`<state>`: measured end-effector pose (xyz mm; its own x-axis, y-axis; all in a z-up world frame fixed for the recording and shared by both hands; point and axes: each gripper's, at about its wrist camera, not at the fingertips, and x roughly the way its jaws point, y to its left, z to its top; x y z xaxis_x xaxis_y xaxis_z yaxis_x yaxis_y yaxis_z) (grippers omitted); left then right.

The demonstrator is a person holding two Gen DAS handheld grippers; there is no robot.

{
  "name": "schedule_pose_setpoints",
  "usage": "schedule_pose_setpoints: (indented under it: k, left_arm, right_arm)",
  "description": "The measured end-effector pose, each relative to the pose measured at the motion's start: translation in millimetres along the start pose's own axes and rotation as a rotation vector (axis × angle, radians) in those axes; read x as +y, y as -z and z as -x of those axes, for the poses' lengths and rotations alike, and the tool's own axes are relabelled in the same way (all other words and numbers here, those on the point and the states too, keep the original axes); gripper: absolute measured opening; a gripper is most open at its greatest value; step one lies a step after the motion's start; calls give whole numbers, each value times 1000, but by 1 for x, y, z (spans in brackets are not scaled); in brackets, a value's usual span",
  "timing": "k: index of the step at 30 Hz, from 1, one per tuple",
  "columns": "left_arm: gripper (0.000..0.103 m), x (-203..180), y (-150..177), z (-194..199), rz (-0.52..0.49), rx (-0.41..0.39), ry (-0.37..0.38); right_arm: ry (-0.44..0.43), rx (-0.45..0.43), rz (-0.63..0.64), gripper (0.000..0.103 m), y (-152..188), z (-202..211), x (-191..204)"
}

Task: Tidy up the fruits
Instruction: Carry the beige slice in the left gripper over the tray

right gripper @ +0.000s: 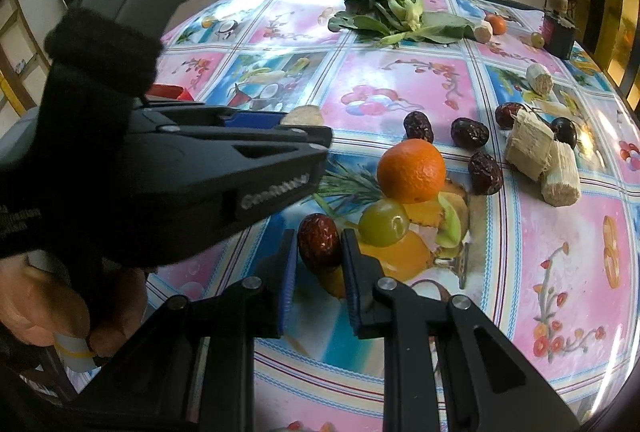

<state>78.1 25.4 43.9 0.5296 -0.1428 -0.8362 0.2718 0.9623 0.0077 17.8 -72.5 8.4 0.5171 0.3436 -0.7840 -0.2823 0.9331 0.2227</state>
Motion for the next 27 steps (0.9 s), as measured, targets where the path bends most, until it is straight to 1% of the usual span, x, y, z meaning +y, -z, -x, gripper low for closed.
schedule_pose_setpoints:
  k: [3, 9, 16, 21, 27]
  left_arm:
    - [28, 7, 1, 14, 52, -13, -28]
    - [28, 22, 9, 49, 128, -49, -110]
    - [28, 49, 22, 84, 217, -73, -179]
    - [28, 69, 38, 108, 247, -88, -231]
    - [28, 99, 52, 123, 301, -87, -293]
  right_arm:
    - [-3, -3, -4, 23, 0, 1, -1]
    - [-16, -22, -4, 23, -4, 10, 5]
    - [-46, -40, 1, 23, -8, 22, 19]
    - [-71, -55, 22, 23, -13, 29, 37]
    - [-103, -68, 70, 23, -22, 33, 68]
